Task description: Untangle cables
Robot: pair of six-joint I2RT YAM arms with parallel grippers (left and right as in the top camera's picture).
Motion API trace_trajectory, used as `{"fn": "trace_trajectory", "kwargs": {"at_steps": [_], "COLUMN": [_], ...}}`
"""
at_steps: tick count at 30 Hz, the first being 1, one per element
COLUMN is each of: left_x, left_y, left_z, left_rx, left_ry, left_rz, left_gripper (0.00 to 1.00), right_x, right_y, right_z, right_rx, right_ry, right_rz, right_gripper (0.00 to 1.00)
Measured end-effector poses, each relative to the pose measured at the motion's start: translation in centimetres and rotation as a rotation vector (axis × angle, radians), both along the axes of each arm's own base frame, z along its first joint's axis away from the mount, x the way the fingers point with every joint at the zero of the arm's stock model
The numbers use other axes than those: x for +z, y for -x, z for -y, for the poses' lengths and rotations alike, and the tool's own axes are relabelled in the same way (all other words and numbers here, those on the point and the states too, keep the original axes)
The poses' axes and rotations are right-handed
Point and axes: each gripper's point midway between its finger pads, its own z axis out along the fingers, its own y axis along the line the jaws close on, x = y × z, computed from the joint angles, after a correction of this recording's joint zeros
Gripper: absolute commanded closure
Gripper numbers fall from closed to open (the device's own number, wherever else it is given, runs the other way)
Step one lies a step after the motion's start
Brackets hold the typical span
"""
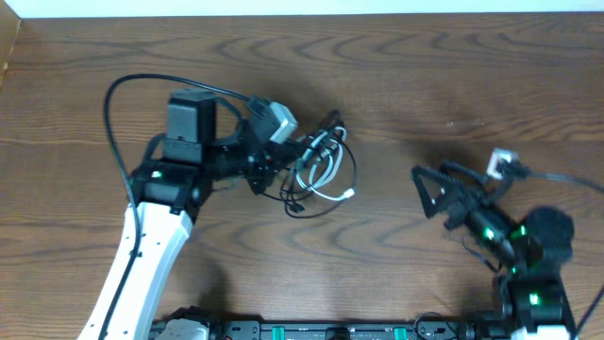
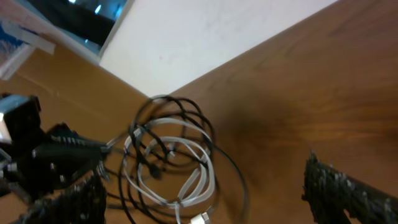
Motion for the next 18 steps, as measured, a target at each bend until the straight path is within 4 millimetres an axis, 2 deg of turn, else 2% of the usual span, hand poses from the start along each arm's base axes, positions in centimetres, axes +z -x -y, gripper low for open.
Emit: {"fn": "trace_trajectory", "kwargs": {"at_steps": [3, 6, 11, 18], "left_x": [-1.1, -1.7, -1.9, -2.5], "left_y": [0.8, 1.2, 1.6, 2.2], "left_z": [1.7, 2.4, 3.0, 4.0], "left_rx": [-0.060, -0.084, -0.104, -0.142], "left_ry": [-0.007, -0.012, -0.014, -0.022], "left_rz": [-0.041, -0.064, -0.072, -0.085], "left_gripper": [0.92, 0.92, 0.92, 0.92], "right_x": [-0.4, -0.6, -1.6, -1.0], "right_y": [-1.7, -2.4, -2.9, -2.9], "right_z": [-1.0, -1.8, -2.3, -2.6], "right_rx": [0.069, 0.110, 0.125, 0.118], "right_ry": [-0.020, -0.099, -0.227, -0.368], "right_rz": [-0.027, -0.085, -0.228, -0.330], "right_gripper": [0.01, 0.02, 0.05, 0.16]}}
